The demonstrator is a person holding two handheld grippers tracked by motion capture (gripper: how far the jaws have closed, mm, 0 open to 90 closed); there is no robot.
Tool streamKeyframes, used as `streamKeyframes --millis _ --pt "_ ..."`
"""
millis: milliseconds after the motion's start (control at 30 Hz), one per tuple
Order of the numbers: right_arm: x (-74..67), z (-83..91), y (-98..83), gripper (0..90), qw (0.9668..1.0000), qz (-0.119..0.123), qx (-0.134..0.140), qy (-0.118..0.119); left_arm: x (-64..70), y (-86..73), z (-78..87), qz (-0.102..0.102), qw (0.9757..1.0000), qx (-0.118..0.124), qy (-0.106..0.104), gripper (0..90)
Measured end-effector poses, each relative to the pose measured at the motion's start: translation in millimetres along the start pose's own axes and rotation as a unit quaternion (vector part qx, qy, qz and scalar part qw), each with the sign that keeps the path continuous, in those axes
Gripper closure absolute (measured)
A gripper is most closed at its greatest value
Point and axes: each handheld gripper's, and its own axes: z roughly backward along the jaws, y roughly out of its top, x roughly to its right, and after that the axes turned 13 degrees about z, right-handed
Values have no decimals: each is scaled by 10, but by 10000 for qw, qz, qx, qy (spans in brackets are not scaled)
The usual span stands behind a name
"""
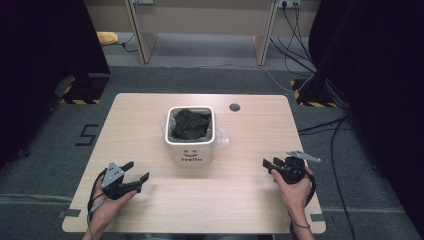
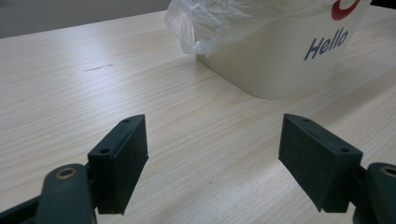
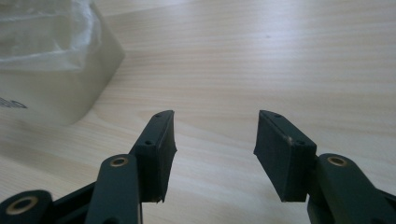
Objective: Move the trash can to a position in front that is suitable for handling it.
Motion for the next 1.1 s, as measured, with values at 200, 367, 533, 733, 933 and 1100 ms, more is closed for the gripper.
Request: streamKeyframes --millis 200,367,533,733,933,1100 --pt "-109 -59 301 491 9995 271 -177 44 -9 -1 6 61 10000 40 9 237" --pt "-162 -91 528 491 9988 443 -206 31 1 -1 3 0 10000 16 27 238" --pt "-225 -124 708 490 9984 517 -213 49 0 1 -2 15 10000 2 33 238" --pt "-411 -193 999 531 9972 661 -278 234 -1 0 -1 17 10000 2 34 238" --pt "-622 -343 1302 567 9957 735 -411 378 3 0 -3 3 10000 -8 22 238" --pt "-793 -465 1514 586 9943 777 -540 489 0 1 -3 7 10000 -11 6 238"
